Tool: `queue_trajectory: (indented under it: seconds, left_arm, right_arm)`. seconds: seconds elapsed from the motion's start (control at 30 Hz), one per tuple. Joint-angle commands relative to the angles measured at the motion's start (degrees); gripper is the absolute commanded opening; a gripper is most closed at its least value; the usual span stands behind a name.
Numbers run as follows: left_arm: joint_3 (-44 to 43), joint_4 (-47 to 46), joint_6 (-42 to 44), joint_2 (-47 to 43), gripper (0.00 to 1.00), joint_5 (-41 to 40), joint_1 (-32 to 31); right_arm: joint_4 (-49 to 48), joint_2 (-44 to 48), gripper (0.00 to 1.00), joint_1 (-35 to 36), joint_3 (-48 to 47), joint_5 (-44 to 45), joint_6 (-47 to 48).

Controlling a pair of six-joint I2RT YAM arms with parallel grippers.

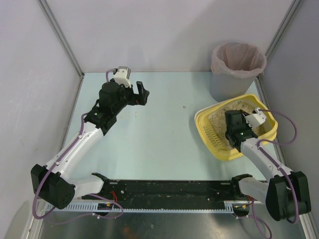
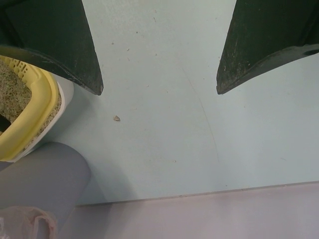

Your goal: Clean the litter box

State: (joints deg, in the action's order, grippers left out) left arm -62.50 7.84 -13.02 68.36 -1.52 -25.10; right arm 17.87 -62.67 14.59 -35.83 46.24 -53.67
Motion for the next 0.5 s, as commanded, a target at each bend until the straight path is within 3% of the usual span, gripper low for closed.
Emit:
queue_trajectory:
  seconds: [0.0,0.07,0.1,0.17,0.3,0.47]
  left_arm:
    - [0.4,-2.1,-1.2,-1.1,1.0,1.0,0.3]
    - [0.4,-2.0,-1.1,-1.1,1.0,1.0,0.3]
    - [0.4,-2.0,-1.1,-1.2,1.0,1.0,0.3]
    - [0.4,-2.1,-1.0,-1.4,1.0,1.0,0.3]
    - [0.5,-2.1,-0.8,-1.6,1.0,1.0,0.3]
    - [0.5,-2.0,-0.8,-1.8,1.0,2.5,0.3]
  right_arm:
    - [-5.1,2.4,0.05,-3.6,2.3,-4.7,3.2]
    - [-7.3,3.6,0.12,-4.5,3.3,-7.9,5.4]
    - [-7.9,4.0,0.27,-5.0,3.7,-8.6,5.9]
    - [-8.6,4.5,0.39,-5.1,4.6,-9.1,5.4]
    - [-8.6,4.9,0.52,-5.1,4.8,-9.9,6.2]
    - [-10.0,5.6,0.61,-5.0,4.8,-11.3,7.3]
